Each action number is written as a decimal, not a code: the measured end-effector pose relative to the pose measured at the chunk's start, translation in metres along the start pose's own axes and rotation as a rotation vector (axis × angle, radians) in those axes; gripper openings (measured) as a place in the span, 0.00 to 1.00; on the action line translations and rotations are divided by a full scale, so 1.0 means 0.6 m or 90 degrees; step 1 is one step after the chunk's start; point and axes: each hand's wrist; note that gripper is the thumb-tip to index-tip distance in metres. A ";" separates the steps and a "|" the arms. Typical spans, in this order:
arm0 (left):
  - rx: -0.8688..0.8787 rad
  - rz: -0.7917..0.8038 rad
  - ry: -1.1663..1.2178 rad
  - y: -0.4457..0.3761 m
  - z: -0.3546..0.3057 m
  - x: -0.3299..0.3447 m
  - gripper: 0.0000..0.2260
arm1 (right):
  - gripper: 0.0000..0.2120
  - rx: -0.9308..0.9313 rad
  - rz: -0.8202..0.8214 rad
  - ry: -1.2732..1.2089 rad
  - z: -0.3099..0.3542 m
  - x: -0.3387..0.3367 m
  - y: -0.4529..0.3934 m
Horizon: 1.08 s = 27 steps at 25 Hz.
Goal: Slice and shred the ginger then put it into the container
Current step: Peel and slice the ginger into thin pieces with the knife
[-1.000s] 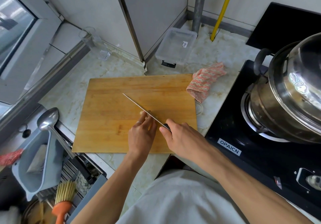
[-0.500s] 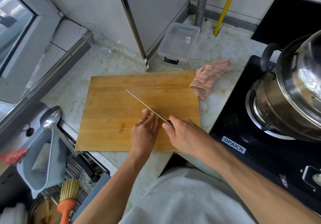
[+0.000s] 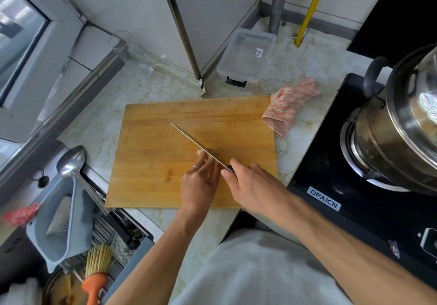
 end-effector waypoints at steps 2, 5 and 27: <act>-0.010 0.003 0.011 0.000 -0.001 -0.003 0.16 | 0.14 -0.006 0.000 -0.007 0.006 -0.001 -0.010; -0.005 0.008 -0.004 0.003 0.002 -0.004 0.16 | 0.15 0.003 0.013 -0.009 0.001 -0.006 -0.005; -0.103 -0.078 0.093 0.007 -0.004 -0.004 0.10 | 0.16 -0.011 -0.088 -0.065 -0.030 0.055 0.004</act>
Point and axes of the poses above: each hand's wrist, its own y-axis away from the middle knuckle, its own x-axis out of the palm, z = x × y, and after that the axes turned 15 degrees about y, right-handed
